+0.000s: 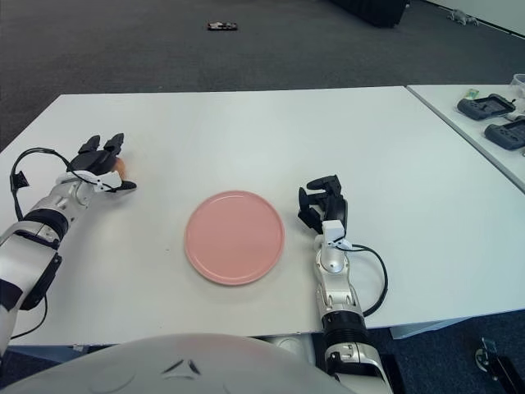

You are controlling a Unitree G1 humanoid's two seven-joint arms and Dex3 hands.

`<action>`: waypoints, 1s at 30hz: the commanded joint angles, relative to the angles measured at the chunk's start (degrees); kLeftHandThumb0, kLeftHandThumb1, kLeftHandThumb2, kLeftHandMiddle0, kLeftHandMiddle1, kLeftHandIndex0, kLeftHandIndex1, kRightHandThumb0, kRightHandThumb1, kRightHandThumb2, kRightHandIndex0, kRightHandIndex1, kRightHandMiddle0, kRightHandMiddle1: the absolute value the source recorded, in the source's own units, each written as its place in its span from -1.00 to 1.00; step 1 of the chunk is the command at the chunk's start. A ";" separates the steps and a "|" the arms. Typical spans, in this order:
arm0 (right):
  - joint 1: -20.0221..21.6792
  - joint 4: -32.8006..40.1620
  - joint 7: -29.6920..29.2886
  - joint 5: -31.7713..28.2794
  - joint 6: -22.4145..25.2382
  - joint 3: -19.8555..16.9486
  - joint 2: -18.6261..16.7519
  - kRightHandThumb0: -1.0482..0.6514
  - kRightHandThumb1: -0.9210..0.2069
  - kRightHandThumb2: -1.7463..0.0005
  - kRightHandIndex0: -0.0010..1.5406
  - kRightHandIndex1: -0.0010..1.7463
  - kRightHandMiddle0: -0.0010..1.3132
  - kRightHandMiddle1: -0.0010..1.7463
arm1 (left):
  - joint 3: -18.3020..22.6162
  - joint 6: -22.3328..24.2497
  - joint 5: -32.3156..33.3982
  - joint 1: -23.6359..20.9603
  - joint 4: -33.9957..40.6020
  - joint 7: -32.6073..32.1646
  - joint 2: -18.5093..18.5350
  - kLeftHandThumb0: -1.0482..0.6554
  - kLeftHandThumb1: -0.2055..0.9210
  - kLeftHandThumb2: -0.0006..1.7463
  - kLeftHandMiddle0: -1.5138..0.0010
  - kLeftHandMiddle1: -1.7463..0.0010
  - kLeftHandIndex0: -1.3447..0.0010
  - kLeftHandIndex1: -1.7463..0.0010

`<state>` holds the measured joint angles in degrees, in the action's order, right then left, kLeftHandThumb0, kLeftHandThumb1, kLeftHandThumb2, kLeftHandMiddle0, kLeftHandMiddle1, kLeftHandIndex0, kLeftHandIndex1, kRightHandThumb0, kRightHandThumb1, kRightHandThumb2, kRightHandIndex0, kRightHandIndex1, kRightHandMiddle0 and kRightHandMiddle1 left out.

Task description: Put the apple into the plate.

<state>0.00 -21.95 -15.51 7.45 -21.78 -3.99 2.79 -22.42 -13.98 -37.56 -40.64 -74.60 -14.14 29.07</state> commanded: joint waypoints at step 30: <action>-2.01 0.85 0.87 0.06 1.62 -0.03 0.00 -0.19 -0.75 0.17 -0.15 0.38 -0.58 1.00 | -1.12 2.04 2.79 0.50 -1.86 16.56 0.04 -0.89 1.00 -0.65 0.94 0.68 1.00 0.24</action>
<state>-1.01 -20.60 -15.13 7.46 -21.83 -4.07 2.90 -22.61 -12.41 -34.56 -43.30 -74.47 -1.60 30.47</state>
